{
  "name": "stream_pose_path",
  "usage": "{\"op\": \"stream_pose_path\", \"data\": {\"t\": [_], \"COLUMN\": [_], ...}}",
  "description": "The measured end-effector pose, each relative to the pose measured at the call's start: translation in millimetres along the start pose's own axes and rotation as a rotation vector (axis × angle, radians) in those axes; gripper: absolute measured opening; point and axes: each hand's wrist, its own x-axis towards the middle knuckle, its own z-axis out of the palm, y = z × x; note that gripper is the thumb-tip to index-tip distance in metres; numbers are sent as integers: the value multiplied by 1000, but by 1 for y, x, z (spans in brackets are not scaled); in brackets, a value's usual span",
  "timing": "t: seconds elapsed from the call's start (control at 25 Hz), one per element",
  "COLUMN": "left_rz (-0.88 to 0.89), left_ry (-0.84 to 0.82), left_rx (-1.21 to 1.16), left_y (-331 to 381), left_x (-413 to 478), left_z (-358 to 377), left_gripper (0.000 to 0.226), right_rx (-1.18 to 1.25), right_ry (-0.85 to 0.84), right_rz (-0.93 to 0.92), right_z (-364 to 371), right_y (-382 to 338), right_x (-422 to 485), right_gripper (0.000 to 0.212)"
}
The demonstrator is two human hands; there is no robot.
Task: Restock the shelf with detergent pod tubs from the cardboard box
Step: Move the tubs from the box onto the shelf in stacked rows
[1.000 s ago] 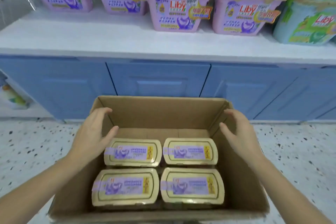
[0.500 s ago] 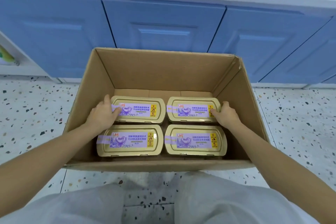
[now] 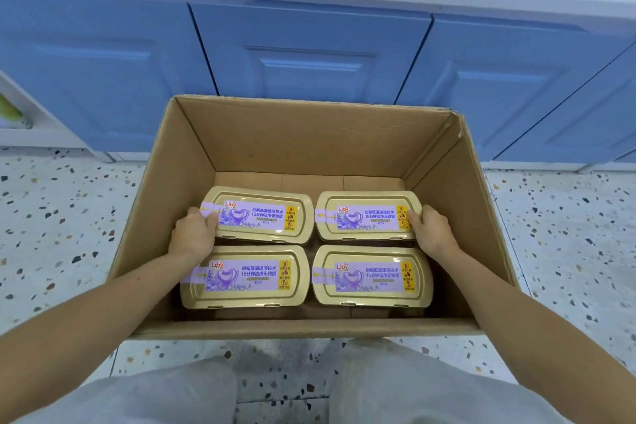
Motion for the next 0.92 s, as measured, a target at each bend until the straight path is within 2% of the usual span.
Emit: {"op": "stream_pose_path", "data": {"t": [0.24, 0.44, 0.6, 0.8, 0.92], "left_rz": [6, 100, 226, 345, 408], "left_ry": [51, 151, 218, 366, 397], "left_rx": [-207, -240, -322, -315, -403], "left_y": [2, 23, 43, 82, 114], "left_x": [-4, -17, -28, -40, -44], "left_z": [-11, -40, -80, -160, -211], "left_gripper": [31, 29, 27, 27, 24], "right_rx": [-11, -5, 38, 82, 120], "right_ry": [102, 211, 313, 401, 459], "right_rz": [-87, -160, -231, -323, -398], "right_z": [-8, -40, -86, -165, -215], "right_y": [-2, -23, -47, -99, -138], "right_x": [-11, -21, -36, -52, -51], "right_gripper": [35, 32, 32, 43, 47]}}
